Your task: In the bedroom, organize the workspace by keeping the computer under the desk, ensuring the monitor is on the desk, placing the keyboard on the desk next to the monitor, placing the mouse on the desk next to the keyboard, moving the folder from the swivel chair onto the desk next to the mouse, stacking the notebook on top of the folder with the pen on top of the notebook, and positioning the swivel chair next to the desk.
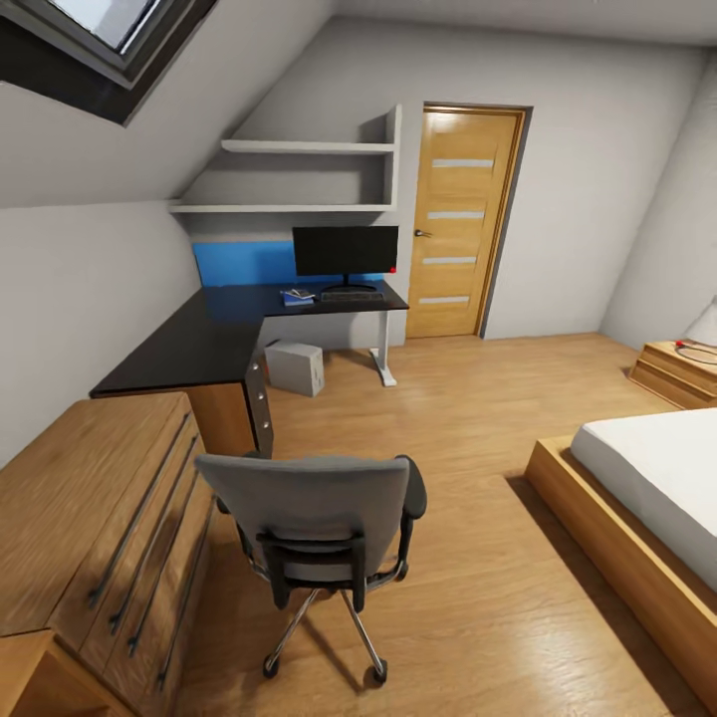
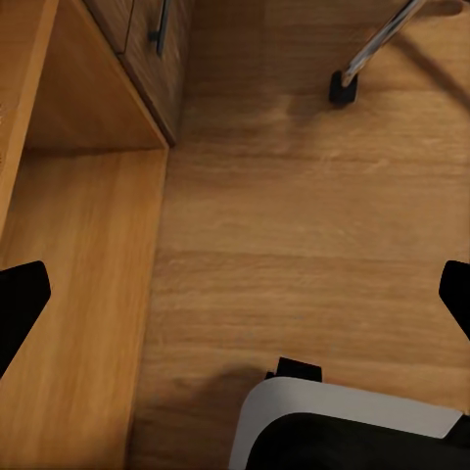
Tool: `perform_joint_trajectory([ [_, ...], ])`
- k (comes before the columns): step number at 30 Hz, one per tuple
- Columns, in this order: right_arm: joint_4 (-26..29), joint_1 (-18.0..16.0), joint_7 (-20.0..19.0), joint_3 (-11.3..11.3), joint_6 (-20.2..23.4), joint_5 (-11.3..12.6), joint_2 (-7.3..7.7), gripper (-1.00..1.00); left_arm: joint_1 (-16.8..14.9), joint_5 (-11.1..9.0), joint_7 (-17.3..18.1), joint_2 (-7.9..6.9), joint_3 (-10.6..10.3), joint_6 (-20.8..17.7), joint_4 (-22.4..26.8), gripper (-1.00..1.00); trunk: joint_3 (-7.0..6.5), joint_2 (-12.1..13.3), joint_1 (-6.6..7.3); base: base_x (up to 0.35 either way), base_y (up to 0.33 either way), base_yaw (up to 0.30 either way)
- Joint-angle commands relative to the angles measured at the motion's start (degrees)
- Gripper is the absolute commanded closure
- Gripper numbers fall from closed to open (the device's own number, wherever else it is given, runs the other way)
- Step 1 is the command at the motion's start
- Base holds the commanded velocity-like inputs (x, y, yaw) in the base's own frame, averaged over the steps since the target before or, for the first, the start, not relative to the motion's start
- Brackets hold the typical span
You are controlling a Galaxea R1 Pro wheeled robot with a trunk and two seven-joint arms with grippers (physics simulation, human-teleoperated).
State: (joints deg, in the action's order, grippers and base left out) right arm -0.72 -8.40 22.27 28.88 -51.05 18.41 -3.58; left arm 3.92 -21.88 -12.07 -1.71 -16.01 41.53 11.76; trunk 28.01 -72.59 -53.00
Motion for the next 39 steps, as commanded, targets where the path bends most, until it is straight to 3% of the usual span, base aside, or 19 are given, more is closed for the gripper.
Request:
perform_joint_trajectory([
  [1,-0.08,-0.04,0.32,0.51,-0.11,0.23,-0.03,-1.00,0.03,-0.35,-0.33,-0.04,-0.50,0.04,0.15,-1.00,0.05,-0.03,0.00,-0.031,0.005,0.000],
  [25,-0.12,-0.04,0.32,0.56,-0.02,-0.02,-0.03,-1.00,0.03,-0.36,-0.33,-0.04,-0.50,0.03,0.12,-1.00,0.05,-0.03,0.00,-0.079,0.046,0.005],
  [39,-0.10,-0.04,0.32,0.56,-0.02,0.04,-0.01,-1.00,0.03,-0.36,-0.33,-0.04,-0.49,-0.04,0.11,-1.00,0.05,-0.03,0.00,-0.002,0.001,0.215],
])
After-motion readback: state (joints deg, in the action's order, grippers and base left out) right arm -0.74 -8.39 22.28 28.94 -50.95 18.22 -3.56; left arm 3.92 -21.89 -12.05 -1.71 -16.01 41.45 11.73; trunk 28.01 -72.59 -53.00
